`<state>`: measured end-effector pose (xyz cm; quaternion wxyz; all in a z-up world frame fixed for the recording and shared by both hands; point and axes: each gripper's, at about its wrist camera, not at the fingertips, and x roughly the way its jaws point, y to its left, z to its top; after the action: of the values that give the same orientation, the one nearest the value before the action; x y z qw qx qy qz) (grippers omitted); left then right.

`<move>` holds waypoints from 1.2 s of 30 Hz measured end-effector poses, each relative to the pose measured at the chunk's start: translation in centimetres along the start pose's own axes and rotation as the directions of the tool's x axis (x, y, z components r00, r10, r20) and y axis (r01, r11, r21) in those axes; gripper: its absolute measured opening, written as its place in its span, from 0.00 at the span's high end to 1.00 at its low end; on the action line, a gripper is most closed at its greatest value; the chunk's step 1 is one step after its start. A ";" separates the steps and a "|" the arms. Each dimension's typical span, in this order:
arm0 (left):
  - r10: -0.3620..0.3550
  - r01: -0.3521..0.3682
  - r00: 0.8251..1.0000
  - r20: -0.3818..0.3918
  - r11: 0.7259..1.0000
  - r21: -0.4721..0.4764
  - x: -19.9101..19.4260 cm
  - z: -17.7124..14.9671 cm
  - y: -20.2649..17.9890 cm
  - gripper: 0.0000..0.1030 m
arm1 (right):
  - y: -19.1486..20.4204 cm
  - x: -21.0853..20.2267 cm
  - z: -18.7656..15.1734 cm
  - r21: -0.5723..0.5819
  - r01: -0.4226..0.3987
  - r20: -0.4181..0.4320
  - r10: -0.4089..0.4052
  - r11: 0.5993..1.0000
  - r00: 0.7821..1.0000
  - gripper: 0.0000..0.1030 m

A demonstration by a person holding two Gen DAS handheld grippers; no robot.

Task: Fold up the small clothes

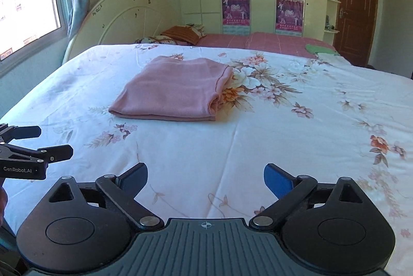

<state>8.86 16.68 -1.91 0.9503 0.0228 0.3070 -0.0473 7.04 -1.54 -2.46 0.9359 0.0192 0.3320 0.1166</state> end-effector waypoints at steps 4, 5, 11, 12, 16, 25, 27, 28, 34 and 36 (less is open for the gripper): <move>-0.015 0.015 1.000 0.020 1.000 0.000 -4.1 -0.1 -0.4 0.00 | 1.1 -5.2 -0.5 0.011 -0.006 0.052 0.006 1.000 0.999 0.01; -0.009 0.009 1.000 0.029 1.000 0.001 -5.0 -0.1 -0.5 0.00 | 1.3 -6.1 -0.5 0.013 -0.012 0.060 0.011 1.000 0.998 0.01; 0.045 -0.042 0.994 0.100 0.999 -0.032 -9.4 0.5 -0.9 0.00 | 2.3 -10.7 0.2 0.046 -0.026 0.106 0.022 0.999 0.994 0.00; 0.053 -0.050 0.992 0.113 0.998 -0.033 -9.9 0.6 -1.1 0.00 | 2.5 -11.2 0.3 0.046 -0.018 0.116 0.012 0.999 0.993 0.01; 0.053 -0.049 0.988 0.143 0.998 -0.028 -11.5 0.9 -1.8 0.00 | 3.0 -13.0 0.3 0.040 0.022 0.144 -0.027 0.999 0.989 0.01; 0.002 -0.002 0.985 0.172 1.000 0.000 -12.8 1.2 -3.0 0.00 | 3.4 -15.2 0.1 0.011 0.031 0.181 -0.033 0.999 0.983 0.01; -0.001 0.000 0.983 0.186 1.000 0.009 -13.0 1.2 -3.1 0.00 | 3.4 -15.4 0.2 0.007 0.032 0.188 -0.033 0.999 0.982 0.01; 0.000 -0.002 0.982 0.189 1.000 0.011 -13.1 1.3 -3.2 0.00 | 3.5 -15.5 0.3 0.006 0.032 0.192 -0.033 0.999 0.981 0.01; 0.003 -0.007 0.981 0.196 1.000 0.021 -13.3 1.3 -3.0 0.00 | 3.9 -15.8 0.6 -0.009 0.038 0.211 -0.036 0.999 0.977 0.01; 0.004 -0.008 0.980 0.200 1.000 0.020 -13.4 1.3 -2.9 0.00 | 4.0 -15.7 0.6 -0.012 0.037 0.212 -0.034 0.999 0.977 0.01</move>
<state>-1.50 14.69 6.91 0.9762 0.0287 0.2093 -0.0496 -5.19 -1.27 8.18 0.9680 0.0181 0.2296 0.0998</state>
